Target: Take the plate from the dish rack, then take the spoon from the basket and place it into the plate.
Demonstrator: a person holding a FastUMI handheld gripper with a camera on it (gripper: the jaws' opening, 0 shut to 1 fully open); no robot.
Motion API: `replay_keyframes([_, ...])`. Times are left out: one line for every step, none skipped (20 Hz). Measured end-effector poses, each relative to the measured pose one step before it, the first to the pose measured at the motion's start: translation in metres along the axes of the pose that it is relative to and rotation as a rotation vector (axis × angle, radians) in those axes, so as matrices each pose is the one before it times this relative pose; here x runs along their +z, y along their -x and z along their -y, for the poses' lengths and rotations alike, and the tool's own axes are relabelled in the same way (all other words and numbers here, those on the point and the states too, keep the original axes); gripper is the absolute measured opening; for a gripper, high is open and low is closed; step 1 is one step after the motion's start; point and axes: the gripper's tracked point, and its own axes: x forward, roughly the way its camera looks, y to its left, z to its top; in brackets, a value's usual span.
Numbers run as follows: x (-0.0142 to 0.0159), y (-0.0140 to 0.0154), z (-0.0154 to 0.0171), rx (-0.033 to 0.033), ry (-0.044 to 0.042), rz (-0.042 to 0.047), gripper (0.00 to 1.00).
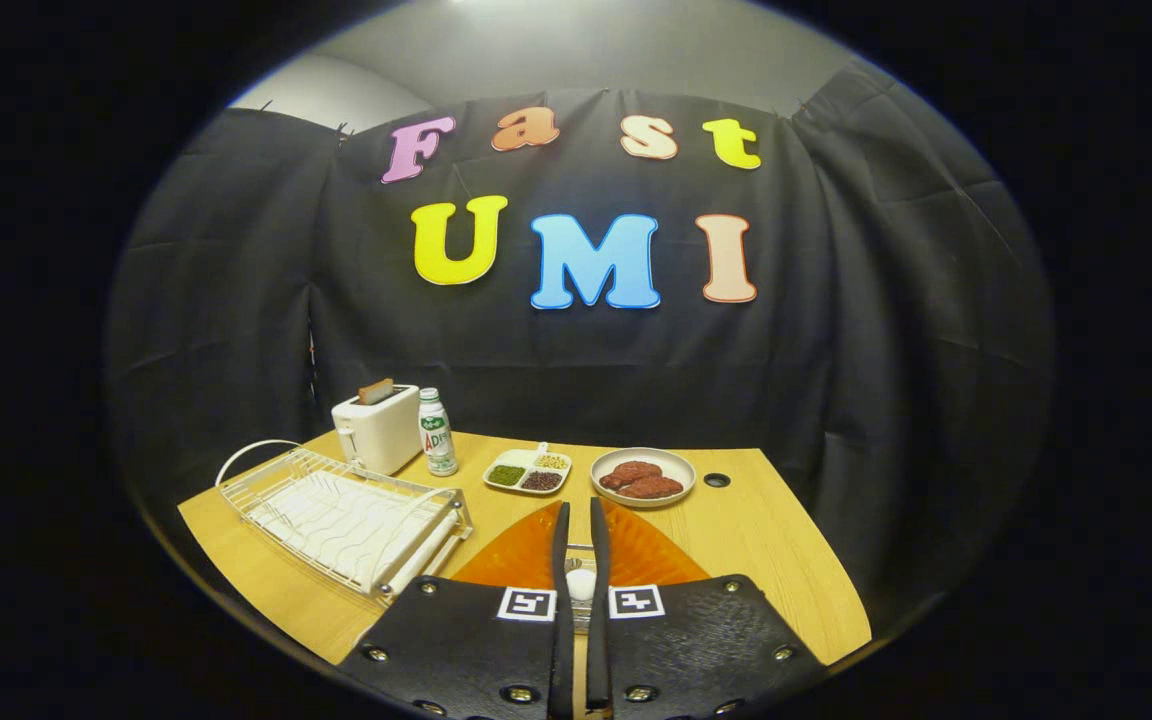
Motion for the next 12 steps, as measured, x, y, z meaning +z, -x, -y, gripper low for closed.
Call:
replay_keyframes([0.00265, 0.00490, -0.00337, 0.00223, 0.00294, -0.00078, 0.05])
replay_keyframes([0.00124, 0.00492, -0.00362, 0.00218, 0.00536, -0.00413, 0.05])
replay_keyframes([0.00000, 0.00440, -0.00332, -0.00021, 0.00444, -0.00713, 0.05])
replay_keyframes([0.00100, 0.00364, -0.00305, 0.00229, 0.00498, -0.00252, 0.05])
replay_keyframes([0.00079, 0.00473, -0.00372, -0.00031, 0.00683, -0.00400, 0.05])
replay_keyframes([-0.00060, 0.00372, -0.00270, -0.00065, 0.00282, -0.00787, 0.05])
replay_keyframes([-0.00128, 0.00278, -0.00491, 0.00744, 0.00346, -0.00727, 0.05])
replay_keyframes([-0.00255, 0.00203, -0.00481, 0.00313, 0.00515, -0.01001, 0.05])
replay_keyframes([-0.00464, 0.00145, -0.00503, 0.00606, 0.00266, -0.01659, 0.05])
replay_keyframes([-0.00516, 0.00170, -0.00678, 0.01263, 0.00195, -0.01917, 0.05])
replay_keyframes([-0.00352, 0.00033, -0.00533, 0.00620, 0.00659, -0.01326, 0.05])
replay_keyframes([-0.00413, -0.00059, -0.00562, 0.00776, 0.01111, -0.01536, 0.05])
